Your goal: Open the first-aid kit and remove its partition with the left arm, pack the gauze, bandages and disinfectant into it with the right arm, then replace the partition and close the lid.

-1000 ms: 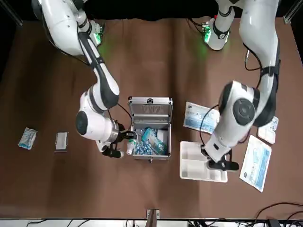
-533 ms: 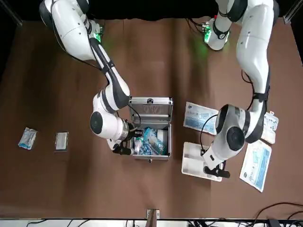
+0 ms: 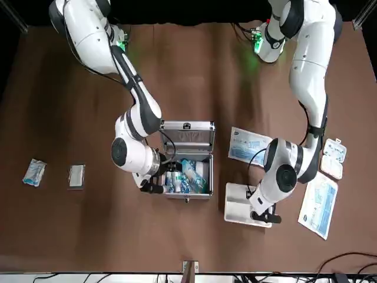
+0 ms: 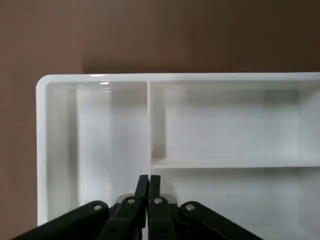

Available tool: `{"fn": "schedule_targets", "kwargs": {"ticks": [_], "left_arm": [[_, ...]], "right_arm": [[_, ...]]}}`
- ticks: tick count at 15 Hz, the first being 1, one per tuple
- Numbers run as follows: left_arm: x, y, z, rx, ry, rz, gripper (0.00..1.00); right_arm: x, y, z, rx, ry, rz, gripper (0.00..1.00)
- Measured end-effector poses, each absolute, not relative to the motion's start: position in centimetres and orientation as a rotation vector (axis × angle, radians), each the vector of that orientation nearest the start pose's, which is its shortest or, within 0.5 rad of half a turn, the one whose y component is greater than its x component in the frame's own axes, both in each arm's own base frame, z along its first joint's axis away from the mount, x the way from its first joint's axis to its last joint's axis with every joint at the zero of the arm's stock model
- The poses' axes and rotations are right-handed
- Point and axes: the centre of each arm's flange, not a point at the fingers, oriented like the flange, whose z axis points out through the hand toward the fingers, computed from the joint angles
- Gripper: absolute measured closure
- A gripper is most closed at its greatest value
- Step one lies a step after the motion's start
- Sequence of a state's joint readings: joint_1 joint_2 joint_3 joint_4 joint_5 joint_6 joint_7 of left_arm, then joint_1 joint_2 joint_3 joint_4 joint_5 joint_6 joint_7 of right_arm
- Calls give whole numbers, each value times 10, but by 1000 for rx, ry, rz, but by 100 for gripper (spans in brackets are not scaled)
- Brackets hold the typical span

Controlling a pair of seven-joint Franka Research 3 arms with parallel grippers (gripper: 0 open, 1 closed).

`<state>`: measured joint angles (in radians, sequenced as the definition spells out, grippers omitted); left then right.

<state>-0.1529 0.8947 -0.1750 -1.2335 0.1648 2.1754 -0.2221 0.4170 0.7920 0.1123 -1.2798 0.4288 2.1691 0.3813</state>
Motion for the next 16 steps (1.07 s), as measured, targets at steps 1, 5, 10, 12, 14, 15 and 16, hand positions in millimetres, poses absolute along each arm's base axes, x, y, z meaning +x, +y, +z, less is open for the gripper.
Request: {"fn": "schedule_targets", "kwargs": {"ticks": [1, 5, 10, 12, 14, 15, 16], "left_arm": [[735, -206, 235, -3156, 153, -124, 97], [740, -208, 236, -3177, 19, -196, 78], [747, -205, 262, -3181, 10, -261, 44], [748, -205, 302, -3176, 10, -290, 26], [744, -204, 356, -3165, 9, -318, 8], [739, -202, 385, -3156, 7, -323, 6], [732, -200, 414, -3147, 5, -318, 5]], "right_arm": [[659, 377, 295, -2692, 159, 143, 13], [683, 335, 324, -2689, 209, 152, 12], [716, 242, 341, -2688, 292, 187, 12], [725, 198, 337, -2712, 284, 199, 12], [731, 146, 330, -2767, 276, 224, 12], [730, 119, 324, -2793, 262, 259, 12], [729, 94, 318, -2815, 237, 298, 12]]}}
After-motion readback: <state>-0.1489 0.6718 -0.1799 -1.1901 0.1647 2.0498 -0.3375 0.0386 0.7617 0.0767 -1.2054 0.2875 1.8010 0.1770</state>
